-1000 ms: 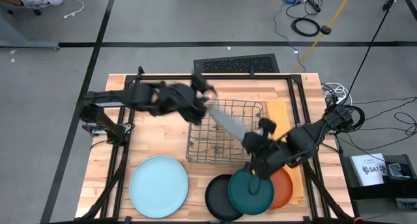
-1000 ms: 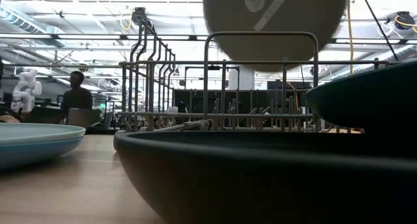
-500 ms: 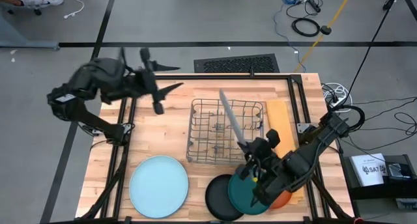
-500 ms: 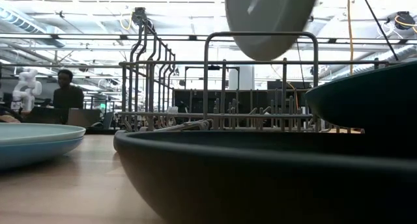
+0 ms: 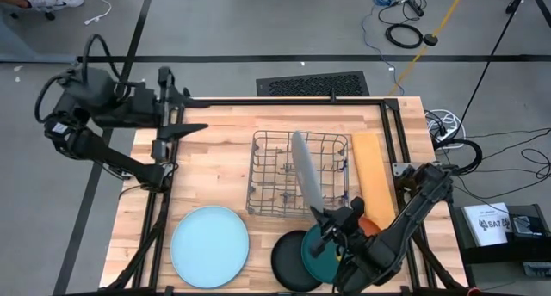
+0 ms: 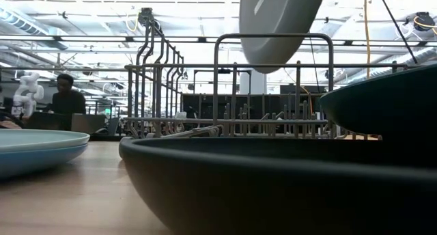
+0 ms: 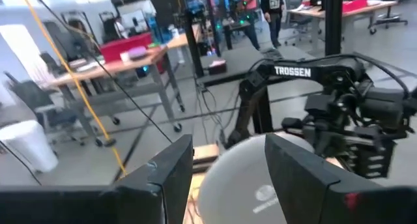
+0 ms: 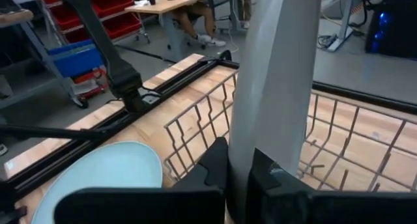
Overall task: Sort dishes
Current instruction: Put the gray plate into the dish rack
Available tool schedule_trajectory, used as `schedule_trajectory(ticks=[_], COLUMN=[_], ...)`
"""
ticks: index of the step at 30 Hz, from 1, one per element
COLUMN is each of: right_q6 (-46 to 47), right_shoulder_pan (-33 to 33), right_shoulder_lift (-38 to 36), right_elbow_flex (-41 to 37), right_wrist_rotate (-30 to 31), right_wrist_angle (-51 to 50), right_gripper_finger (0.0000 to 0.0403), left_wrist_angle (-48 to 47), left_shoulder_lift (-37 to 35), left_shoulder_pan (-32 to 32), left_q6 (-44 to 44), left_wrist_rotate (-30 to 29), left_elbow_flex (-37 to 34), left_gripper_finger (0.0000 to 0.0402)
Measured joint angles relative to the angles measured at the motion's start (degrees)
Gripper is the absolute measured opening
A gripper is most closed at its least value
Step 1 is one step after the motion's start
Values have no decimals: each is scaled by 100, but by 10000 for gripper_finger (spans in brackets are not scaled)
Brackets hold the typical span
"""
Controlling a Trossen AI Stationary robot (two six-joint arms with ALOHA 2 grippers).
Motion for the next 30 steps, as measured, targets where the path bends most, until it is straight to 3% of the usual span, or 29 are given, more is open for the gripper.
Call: schedule_trajectory(ticks=[7, 11, 18, 23, 27, 30], right_q6=[152, 150, -1018, -3327, -6359, -8855], right_shoulder_pan=[-6, -161, -560, -927, -1195, -1422], right_shoulder_lift=[81, 72, -219, -280, -284, -295], right_elbow_flex=[0, 0, 141, 460, 579, 590], right_wrist_rotate=[3, 510, 1026, 855, 19, -1033], right_wrist_angle=[-2, 2, 137, 1039, 2657, 4231], right_gripper_finger=[4, 4, 4, 4, 4, 4], left_wrist_angle=[-694, -739, -478, -357, -175, -5], left_shoulder_lift=[-28, -30, -23, 15, 70, 123], left_shoulder_pan=[-66, -64, -66, -66, -64, -66], left_q6=[-447, -527, -239, -5, 78, 209], left_wrist_rotate=[-4, -4, -4, -4, -4, -5], left_elbow_flex=[-4, -4, -57, -57, -59, -59], left_gripper_finger=[191, 191, 191, 191, 191, 191])
